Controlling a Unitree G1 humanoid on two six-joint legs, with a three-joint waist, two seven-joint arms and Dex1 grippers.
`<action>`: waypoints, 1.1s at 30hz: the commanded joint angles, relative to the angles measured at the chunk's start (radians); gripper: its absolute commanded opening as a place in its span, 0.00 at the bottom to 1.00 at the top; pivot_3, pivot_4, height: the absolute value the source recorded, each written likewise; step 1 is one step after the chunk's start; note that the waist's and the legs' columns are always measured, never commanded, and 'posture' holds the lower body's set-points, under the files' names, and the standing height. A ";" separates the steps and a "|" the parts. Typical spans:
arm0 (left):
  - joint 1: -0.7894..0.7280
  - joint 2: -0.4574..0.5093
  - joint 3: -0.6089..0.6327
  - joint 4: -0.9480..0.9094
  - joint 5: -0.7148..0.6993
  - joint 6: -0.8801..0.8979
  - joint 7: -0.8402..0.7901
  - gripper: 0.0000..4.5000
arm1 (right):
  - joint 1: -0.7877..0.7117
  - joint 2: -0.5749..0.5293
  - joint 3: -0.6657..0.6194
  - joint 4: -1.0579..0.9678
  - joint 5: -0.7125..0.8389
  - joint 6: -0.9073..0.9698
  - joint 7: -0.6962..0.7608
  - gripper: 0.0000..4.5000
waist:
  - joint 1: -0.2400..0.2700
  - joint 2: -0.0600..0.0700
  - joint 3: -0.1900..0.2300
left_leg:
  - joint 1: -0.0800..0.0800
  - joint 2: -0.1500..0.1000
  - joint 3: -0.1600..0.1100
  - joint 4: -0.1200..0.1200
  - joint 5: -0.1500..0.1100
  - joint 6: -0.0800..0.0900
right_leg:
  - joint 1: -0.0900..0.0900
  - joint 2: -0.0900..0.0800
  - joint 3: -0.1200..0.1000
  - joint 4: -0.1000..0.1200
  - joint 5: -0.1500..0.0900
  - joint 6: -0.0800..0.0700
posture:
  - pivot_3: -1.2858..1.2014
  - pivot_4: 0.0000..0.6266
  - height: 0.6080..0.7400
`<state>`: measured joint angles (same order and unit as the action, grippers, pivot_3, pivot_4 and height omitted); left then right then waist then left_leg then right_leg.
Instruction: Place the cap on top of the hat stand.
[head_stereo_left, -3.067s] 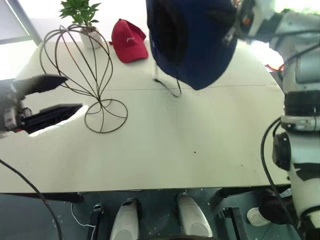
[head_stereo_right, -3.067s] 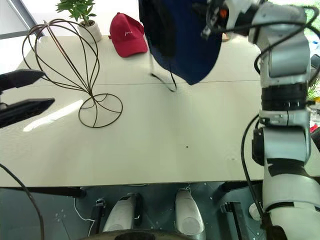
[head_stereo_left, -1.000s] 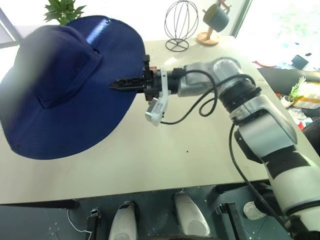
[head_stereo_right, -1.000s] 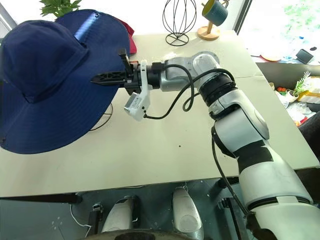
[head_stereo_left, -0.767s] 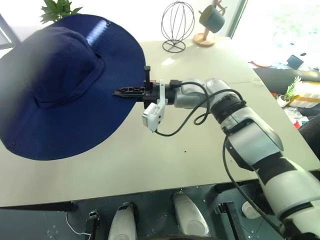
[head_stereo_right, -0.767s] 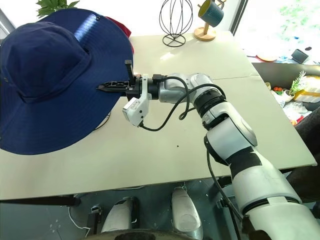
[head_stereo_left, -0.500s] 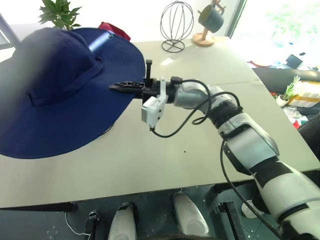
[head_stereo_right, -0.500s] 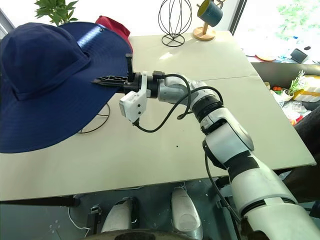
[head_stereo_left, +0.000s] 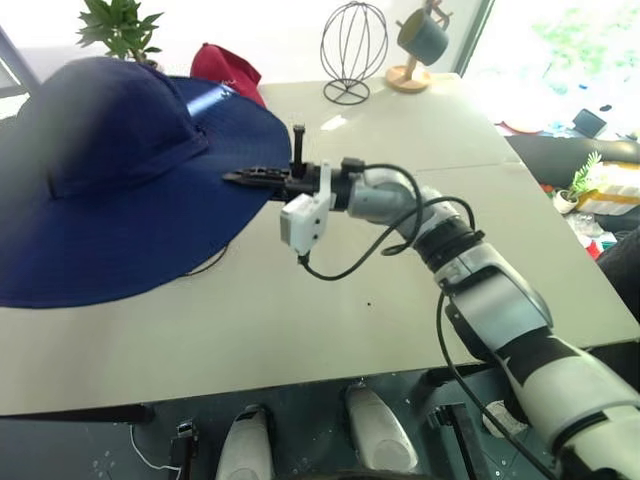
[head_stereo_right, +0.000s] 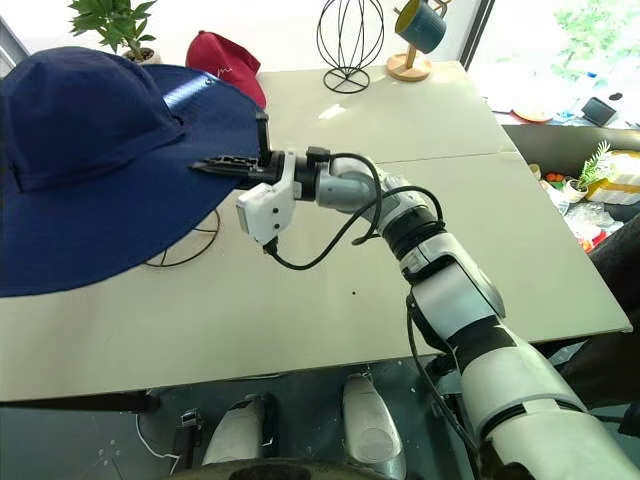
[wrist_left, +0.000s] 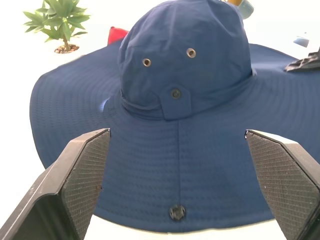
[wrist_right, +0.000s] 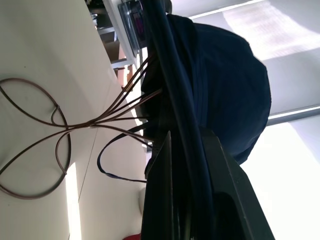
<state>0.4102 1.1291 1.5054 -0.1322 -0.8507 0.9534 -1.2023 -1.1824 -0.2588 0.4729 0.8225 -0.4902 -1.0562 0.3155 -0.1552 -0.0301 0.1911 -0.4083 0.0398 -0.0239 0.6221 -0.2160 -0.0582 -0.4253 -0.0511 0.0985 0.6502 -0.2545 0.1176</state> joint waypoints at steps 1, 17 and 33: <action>-0.004 0.018 0.014 -0.009 0.009 -0.004 -0.010 1.00 | -0.025 0.004 -0.018 -0.008 -0.042 -0.008 -0.065 0.02 | 0.000 0.000 0.000 | 0.000 0.001 0.000 0.000 0.000 0.000 | 0.000 0.001 0.000 0.000 0.000 0.000 | 0.52 0.24 1.00; -0.053 0.035 -0.049 0.006 0.030 -0.012 -0.021 1.00 | 0.011 -0.088 -0.024 -0.074 -0.008 -0.003 0.017 0.89 | 0.003 -0.001 0.000 | 0.000 0.004 0.000 0.000 0.000 0.000 | 0.000 0.004 0.000 0.000 -0.001 -0.002 | 0.52 0.24 1.00; -0.088 0.109 -0.052 0.102 0.146 -0.047 -0.119 1.00 | 0.102 -0.661 -0.189 -0.539 1.126 1.101 0.970 0.95 | 0.006 0.003 0.003 | 0.002 0.008 0.002 0.000 0.000 0.000 | 0.000 0.007 0.000 0.001 -0.003 -0.005 | 0.52 0.24 1.00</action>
<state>0.3179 1.2220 1.4012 -0.0388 -0.7269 0.9245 -1.3041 -1.0225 -0.8786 0.3609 0.3276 0.4731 -0.2207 1.1551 -0.1493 -0.0269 0.1945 -0.4067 0.0474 -0.0220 0.6218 -0.2161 -0.0580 -0.4252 -0.0447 0.0983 0.6510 -0.2575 0.1122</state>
